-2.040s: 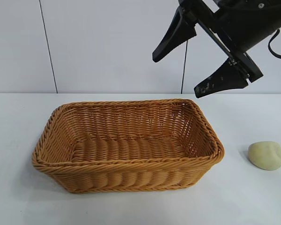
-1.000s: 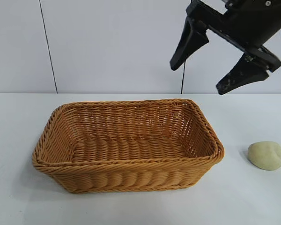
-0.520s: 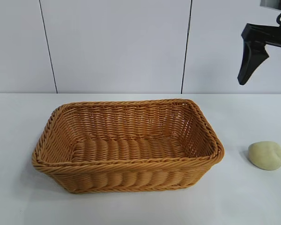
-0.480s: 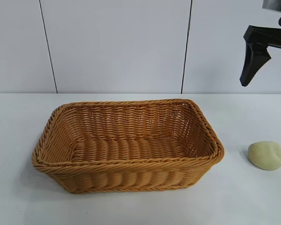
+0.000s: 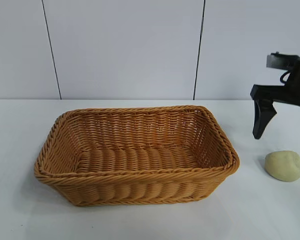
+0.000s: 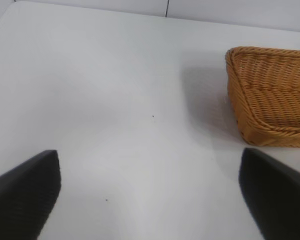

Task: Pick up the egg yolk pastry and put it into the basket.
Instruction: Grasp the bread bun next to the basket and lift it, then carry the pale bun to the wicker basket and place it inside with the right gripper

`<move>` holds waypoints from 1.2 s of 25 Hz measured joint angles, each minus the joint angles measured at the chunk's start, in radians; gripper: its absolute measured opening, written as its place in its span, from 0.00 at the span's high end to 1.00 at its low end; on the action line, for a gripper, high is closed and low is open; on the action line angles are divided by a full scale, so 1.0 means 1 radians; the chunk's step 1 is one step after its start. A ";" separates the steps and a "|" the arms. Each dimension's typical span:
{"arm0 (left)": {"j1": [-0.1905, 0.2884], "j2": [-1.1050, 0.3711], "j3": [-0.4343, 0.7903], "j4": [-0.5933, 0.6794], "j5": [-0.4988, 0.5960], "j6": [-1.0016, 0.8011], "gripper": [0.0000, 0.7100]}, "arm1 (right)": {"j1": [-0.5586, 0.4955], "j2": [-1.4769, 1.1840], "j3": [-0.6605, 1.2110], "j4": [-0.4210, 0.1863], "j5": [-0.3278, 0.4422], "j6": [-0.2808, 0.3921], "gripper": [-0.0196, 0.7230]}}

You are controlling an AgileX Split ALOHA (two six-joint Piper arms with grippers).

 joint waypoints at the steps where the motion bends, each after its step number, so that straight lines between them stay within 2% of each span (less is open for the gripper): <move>1: 0.000 0.000 0.000 0.000 0.000 0.000 0.02 | 0.000 0.019 0.000 -0.005 0.000 0.003 0.04; 6: 0.000 0.000 0.000 0.001 0.001 0.000 0.02 | 0.000 0.063 0.000 -0.011 -0.026 0.009 0.04; 8: 0.000 0.000 0.000 0.001 0.001 0.000 0.02 | 0.000 0.071 0.000 -0.011 -0.028 0.012 0.08; 10: 0.000 0.000 0.000 0.001 0.001 0.000 0.02 | 0.000 0.078 0.000 -0.011 -0.028 0.015 0.19; 15: 0.000 0.000 0.000 0.001 0.001 0.000 0.02 | 0.000 0.079 0.000 -0.019 -0.024 0.015 0.68; 17: 0.000 0.000 0.000 0.001 0.001 0.000 0.02 | 0.000 0.067 -0.006 -0.019 -0.020 0.015 0.78; 20: 0.000 0.000 0.000 0.000 0.001 0.000 0.02 | 0.000 0.022 -0.043 -0.019 0.021 0.015 0.83; 25: 0.000 0.000 0.000 0.000 0.001 0.000 0.02 | 0.000 -0.084 -0.187 -0.019 0.161 0.015 0.84; 30: 0.000 0.000 0.000 0.000 0.001 0.000 0.02 | 0.047 -0.136 -0.299 -0.021 0.235 0.015 0.84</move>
